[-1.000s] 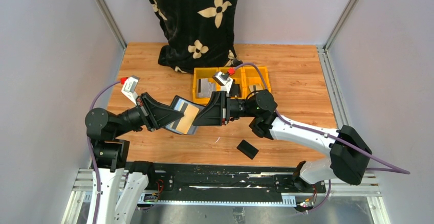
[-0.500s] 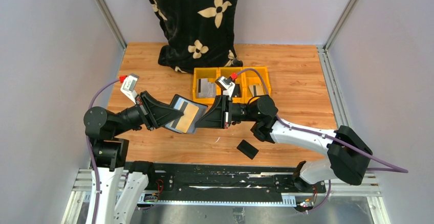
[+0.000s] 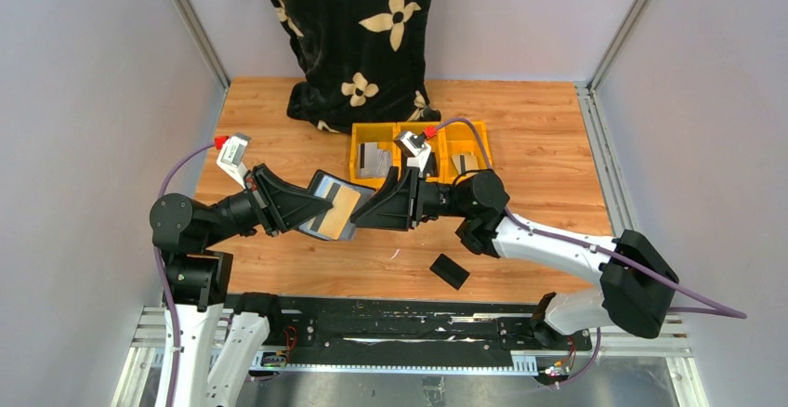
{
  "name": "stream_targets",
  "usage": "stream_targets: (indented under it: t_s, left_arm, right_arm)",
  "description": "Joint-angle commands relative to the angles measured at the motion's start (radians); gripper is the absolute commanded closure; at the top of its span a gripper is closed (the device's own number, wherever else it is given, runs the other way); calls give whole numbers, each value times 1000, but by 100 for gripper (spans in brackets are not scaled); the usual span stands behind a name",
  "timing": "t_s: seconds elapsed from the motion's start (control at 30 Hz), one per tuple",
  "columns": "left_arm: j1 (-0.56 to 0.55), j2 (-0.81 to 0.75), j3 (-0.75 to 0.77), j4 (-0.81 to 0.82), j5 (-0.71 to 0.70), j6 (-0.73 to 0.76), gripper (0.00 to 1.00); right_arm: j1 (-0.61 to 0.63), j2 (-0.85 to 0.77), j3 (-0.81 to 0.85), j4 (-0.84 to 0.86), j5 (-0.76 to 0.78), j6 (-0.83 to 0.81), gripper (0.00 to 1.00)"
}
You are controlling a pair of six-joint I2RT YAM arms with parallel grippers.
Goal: Take the credit cards out of the card holder
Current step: Remove the credit card from the card holder.
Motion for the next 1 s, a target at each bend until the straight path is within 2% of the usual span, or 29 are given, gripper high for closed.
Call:
stream_targets:
  t_s: [0.0,0.13,0.23,0.43,0.47,0.77,0.97]
  left_arm:
    - [1,-4,21,-2,-8,13,100]
    - [1,-4,19,-13,-6,22,100]
    - [1,-4,22,-13,-6,20,100]
    - [1,-1,29,-26,-5,25,100]
    - [1,0,30,-27,-5,26,100]
    - [1,17,51,-6,-15,5,86]
    - [1,19,50,4,-16,-2,84]
  right_arm:
    - [16,19,65,28,-13,-24,55]
    - [20,44,93,34,-15,-20,57]
    - [22,64,111,42,-16,-15,63]
    - [25,90,113,103,-20,20,97]
    - [25,89,105,112,-18,24,100]
    - [25,72,27,150,-1,25,100]
    - [24,60,6,158,5,17,100]
